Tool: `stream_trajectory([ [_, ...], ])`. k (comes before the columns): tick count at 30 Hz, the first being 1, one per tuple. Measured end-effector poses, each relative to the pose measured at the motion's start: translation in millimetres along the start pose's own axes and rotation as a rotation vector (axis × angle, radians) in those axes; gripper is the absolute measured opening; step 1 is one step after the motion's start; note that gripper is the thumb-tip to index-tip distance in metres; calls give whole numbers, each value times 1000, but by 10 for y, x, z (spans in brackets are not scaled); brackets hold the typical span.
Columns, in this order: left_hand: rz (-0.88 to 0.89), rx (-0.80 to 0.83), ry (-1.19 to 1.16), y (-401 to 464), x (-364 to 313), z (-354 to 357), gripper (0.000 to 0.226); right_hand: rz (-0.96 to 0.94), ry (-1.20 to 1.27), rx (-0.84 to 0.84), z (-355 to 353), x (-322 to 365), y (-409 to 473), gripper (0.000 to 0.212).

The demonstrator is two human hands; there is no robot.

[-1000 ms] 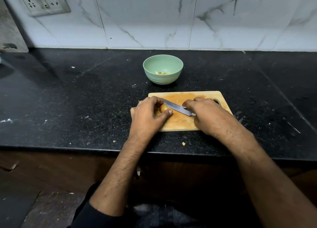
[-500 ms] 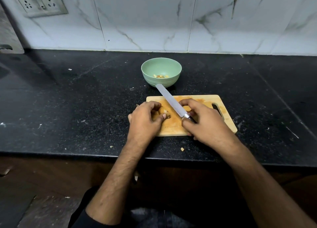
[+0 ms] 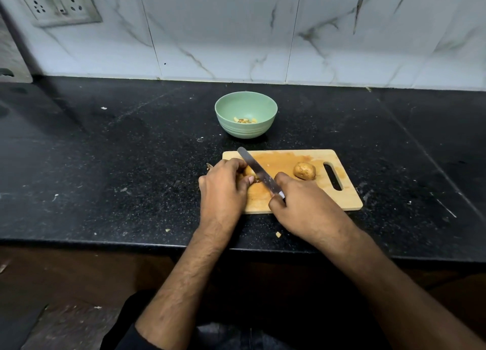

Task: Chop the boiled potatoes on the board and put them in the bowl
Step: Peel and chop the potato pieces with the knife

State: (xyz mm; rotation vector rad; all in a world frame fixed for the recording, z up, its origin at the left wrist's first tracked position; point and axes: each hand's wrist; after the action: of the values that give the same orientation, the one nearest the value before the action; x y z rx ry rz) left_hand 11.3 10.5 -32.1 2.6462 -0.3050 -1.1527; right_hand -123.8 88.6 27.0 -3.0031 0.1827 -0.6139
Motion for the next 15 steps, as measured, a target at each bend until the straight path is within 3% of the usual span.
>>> stream_trajectory([
  [5, -13, 38, 110, 10, -78, -38, 20, 5, -77, 14, 43, 70, -6, 13],
  [10, -27, 60, 166, 31, -140, -62, 20, 8, -175, -3, 95, 115, -65, 32],
  [15, -14, 69, 240, 44, -223, -107, 18, 15, -223, -44, 117, 135, -55, 24],
])
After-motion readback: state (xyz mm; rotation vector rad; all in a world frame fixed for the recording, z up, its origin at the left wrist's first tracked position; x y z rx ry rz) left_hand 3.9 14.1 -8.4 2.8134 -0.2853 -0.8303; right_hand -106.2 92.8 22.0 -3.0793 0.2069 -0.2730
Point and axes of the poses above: each hand's wrist, its own y-axis towards the middle knuckle, its own z-axis out of the palm, x = y × z, and after that the axes turned 1 degree about y, right-handed
